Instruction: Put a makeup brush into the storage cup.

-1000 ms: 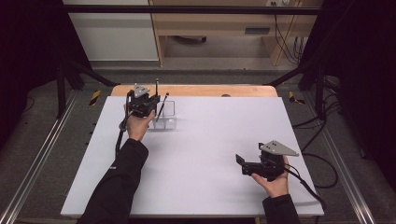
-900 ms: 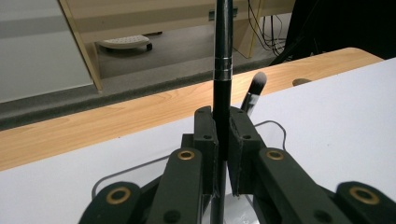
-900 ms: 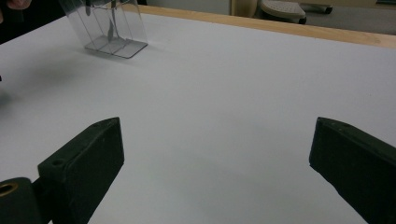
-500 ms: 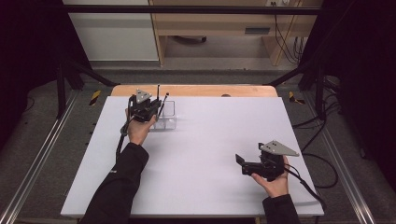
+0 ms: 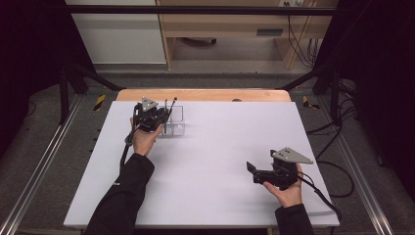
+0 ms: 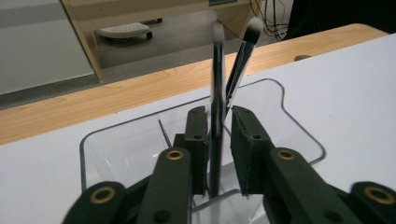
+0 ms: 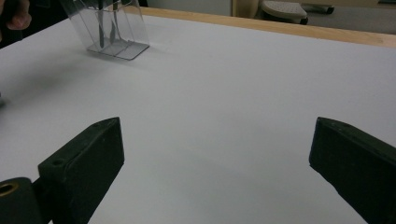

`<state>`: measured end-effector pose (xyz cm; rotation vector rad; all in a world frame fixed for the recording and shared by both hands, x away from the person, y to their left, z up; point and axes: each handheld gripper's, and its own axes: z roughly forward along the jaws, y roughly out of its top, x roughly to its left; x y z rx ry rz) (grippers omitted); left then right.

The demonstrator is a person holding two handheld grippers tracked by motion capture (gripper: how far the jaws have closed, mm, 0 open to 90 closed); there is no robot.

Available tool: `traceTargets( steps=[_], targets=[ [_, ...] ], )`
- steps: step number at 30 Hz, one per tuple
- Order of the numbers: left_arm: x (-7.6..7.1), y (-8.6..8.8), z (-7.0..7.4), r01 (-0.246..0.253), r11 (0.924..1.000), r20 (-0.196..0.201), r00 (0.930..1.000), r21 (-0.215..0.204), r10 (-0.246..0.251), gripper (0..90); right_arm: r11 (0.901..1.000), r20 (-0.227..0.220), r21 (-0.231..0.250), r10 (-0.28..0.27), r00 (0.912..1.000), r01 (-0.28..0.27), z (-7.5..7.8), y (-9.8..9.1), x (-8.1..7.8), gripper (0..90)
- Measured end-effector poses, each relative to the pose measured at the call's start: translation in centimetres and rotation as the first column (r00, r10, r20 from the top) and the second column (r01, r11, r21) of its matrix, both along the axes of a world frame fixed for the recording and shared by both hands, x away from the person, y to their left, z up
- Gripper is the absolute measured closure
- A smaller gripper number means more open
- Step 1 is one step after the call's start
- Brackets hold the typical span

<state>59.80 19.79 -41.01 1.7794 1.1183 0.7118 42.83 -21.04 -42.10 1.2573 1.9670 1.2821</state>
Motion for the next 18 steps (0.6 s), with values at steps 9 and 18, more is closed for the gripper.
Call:
traceTargets(
  steps=[9, 18],
  targets=[
    [-1.8, 0.2, 1.4, 0.02, 0.9993, 0.025, 0.9995, -0.031, -0.02, 59.0, 1.0, 0.006, 0.007, -0.003, 1.0, 0.003, 0.1, 0.0, 0.0, 3.6],
    [-3.7, 0.4, 1.8, 0.052, 0.9978, 0.022, 0.9985, -0.041, -0.051, 45.5, 0.9999, 0.013, 0.01, -0.005, 0.9999, 0.005, 0.2, -0.1, 0.0, 3.2]
  ],
)
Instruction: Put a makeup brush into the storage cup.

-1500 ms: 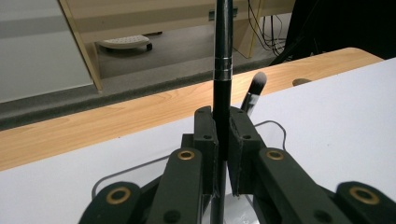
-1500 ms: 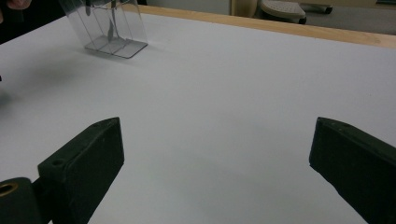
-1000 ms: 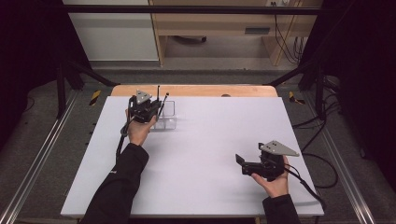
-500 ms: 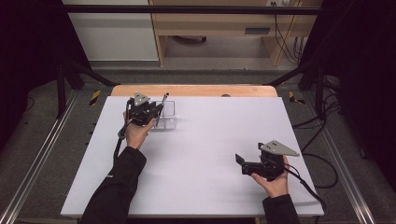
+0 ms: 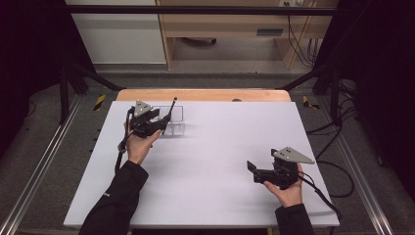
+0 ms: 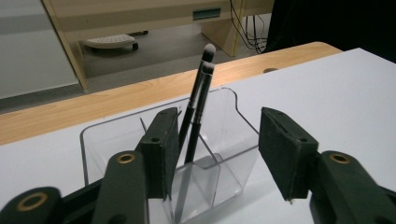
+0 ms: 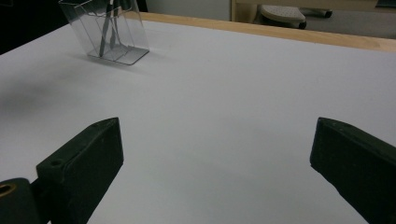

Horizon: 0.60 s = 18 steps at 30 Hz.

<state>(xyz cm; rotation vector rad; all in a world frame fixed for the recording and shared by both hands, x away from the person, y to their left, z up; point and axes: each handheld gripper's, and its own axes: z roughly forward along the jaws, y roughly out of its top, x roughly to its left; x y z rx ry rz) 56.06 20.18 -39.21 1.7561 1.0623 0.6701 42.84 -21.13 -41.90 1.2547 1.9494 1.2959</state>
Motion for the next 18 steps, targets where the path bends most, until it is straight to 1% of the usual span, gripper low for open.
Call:
traceTargets(
  steps=[2, 5, 7, 8, 12, 14, 15, 18],
  targets=[
    [-0.4, 0.1, 0.0, 0.008, 1.0, 0.001, 1.0, -0.001, -0.008, 43.3, 1.0, 0.001, 0.0, -0.001, 1.0, 0.001, 0.0, 0.0, 0.0, 3.1],
    [-1.1, 0.1, 0.1, 0.019, 0.9998, -0.01, 0.9998, 0.002, -0.019, 37.1, 1.0, 0.004, 0.0, -0.004, 1.0, 0.004, 0.1, -0.1, 0.0, 2.9],
    [-1.5, 0.1, 0.1, 0.025, 0.9997, -0.007, 0.9997, 0.002, -0.025, 33.4, 1.0, 0.004, -0.001, -0.006, 1.0, 0.006, 0.1, -0.1, 0.0, 2.8],
    [-1.9, 0.2, 0.2, 0.037, 0.9993, -0.009, 0.9993, 0.007, -0.036, 31.7, 1.0, 0.004, -0.001, -0.006, 1.0, 0.006, 0.1, -0.1, 0.0, 2.7],
    [-3.1, 0.3, 0.3, 0.063, 0.998, -0.007, 0.998, 0.0, -0.063, 24.7, 1.0, 0.005, -0.003, -0.008, 1.0, 0.008, 0.1, -0.2, 0.0, 2.6],
    [-3.7, 0.3, 0.3, 0.086, 0.9963, -0.011, 0.9963, -0.004, -0.086, 21.9, 1.0, 0.005, -0.003, -0.009, 0.9999, 0.009, 0.1, -0.2, 0.0, 2.6],
    [-4.2, 0.3, 0.2, 0.1, 0.995, -0.009, 0.995, -0.003, -0.1, 20.5, 1.0, 0.005, -0.003, -0.009, 0.9999, 0.009, 0.2, -0.2, 0.0, 2.6],
    [-5.3, 0.4, 0.0, 0.12, 0.9928, -0.002, 0.9928, 0.009, -0.12, 17.5, 1.0, 0.005, -0.004, -0.009, 0.9999, 0.009, 0.2, -0.2, 0.0, 2.5]
  ],
)
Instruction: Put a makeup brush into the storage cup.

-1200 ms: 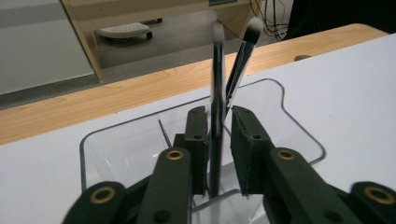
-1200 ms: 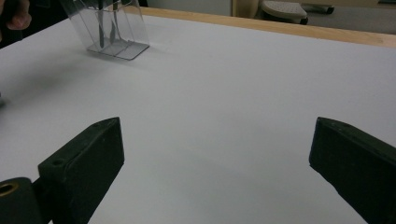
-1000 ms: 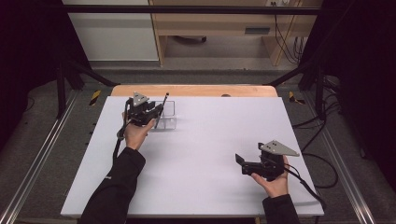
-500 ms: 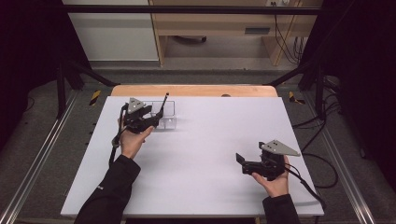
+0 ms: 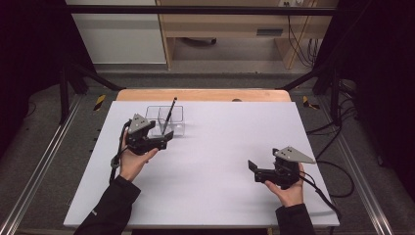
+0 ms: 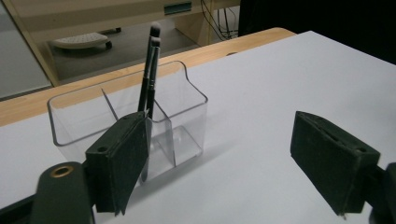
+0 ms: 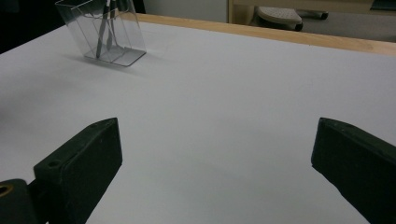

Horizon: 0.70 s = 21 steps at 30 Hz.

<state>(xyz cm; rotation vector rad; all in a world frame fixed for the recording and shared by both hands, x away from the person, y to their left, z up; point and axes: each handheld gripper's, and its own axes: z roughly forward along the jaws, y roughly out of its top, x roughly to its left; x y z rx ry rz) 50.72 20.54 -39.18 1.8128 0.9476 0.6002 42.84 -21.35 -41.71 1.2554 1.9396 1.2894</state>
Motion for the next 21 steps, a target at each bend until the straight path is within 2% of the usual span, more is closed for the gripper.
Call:
traceTargets(
  steps=[14, 21],
  targets=[
    [-3.8, 0.9, -1.7, 0.019, 0.9995, -0.025, 0.9995, 0.025, -0.019, 11.8, 1.0, 0.001, -0.001, -0.001, 1.0, 0.001, 0.1, -0.2, -0.1, 2.3],
    [-5.2, 1.9, -2.8, 0.019, 0.9993, -0.054, 0.9984, 0.033, -0.018, 9.5, 1.0, -0.007, -0.002, 0.006, 1.0, -0.006, 0.1, -0.2, -0.2, 2.2]
  ],
)
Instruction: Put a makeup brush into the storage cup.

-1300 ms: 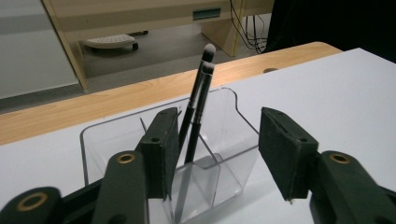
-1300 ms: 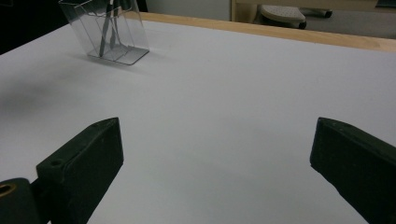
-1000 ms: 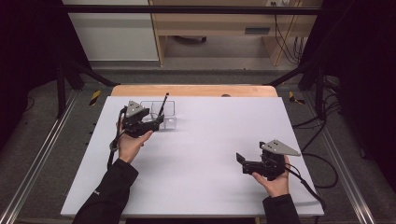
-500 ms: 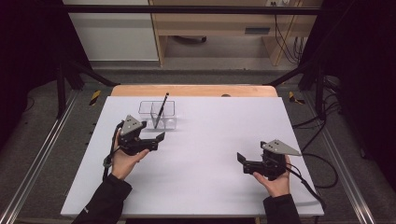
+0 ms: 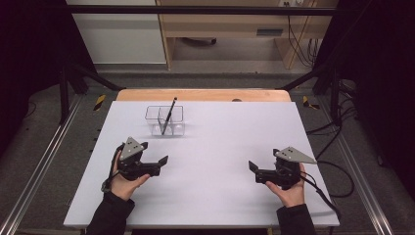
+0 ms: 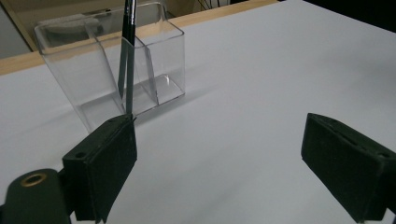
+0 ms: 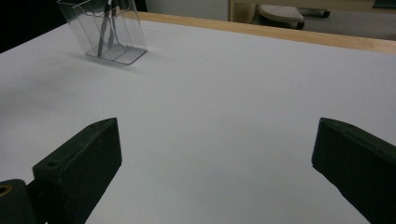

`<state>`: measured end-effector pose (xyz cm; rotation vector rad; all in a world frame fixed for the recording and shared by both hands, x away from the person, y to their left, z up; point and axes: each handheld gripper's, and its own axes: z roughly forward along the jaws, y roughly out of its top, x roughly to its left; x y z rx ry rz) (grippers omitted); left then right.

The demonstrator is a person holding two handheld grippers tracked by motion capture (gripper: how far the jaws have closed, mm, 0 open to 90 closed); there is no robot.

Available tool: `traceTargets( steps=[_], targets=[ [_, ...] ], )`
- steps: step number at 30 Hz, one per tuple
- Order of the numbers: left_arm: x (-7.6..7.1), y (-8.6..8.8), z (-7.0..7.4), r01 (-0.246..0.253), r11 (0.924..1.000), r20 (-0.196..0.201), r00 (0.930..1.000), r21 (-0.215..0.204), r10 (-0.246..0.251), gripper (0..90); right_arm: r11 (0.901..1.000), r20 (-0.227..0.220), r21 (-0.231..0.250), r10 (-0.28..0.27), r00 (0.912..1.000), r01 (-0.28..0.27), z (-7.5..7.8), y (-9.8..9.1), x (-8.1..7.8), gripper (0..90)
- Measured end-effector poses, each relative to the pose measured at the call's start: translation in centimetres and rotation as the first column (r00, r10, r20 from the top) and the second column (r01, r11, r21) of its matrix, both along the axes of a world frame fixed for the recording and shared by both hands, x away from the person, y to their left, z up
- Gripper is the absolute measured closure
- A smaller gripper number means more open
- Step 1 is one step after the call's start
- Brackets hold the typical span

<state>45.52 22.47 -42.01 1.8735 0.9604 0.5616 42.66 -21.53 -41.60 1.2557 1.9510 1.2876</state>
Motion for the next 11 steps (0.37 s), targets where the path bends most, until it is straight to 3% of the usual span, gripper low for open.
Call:
traceTargets(
  steps=[11],
  targets=[
    [-0.8, 1.9, -1.5, -0.026, 0.9996, -0.038, 0.999, -0.012, 0.026, 8.4, 1.0, -0.018, -0.008, 0.005, 0.9998, -0.005, -0.4, 0.0, 0.0, 2.2]
  ],
)
